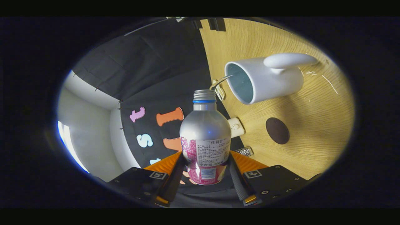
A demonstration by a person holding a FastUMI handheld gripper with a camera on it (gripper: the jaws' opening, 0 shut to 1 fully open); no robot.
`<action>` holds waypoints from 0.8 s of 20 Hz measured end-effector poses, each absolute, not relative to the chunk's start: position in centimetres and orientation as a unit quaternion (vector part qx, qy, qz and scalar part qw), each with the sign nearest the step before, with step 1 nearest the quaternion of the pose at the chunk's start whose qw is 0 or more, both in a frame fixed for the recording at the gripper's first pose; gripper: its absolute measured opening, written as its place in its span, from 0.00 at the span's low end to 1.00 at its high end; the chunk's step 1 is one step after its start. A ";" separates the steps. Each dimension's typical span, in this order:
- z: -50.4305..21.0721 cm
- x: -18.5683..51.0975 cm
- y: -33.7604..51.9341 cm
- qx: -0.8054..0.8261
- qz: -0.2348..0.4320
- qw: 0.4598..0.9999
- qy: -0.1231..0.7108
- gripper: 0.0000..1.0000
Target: Take the bottle from table, then pour the juice into the cup, finally place the bottle on the coaster
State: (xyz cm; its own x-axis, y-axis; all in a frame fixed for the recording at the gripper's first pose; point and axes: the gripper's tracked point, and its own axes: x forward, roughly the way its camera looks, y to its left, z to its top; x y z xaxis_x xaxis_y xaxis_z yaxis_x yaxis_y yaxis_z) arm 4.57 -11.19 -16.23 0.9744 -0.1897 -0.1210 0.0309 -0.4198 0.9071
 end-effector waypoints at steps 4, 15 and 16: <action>-15.9 4.9 -11.3 0.843 -0.103 0.525 -0.053 0.74; -15.4 5.0 -11.6 0.849 -0.099 0.516 -0.057 0.74; -15.4 5.1 -11.5 0.850 -0.099 0.515 -0.056 0.74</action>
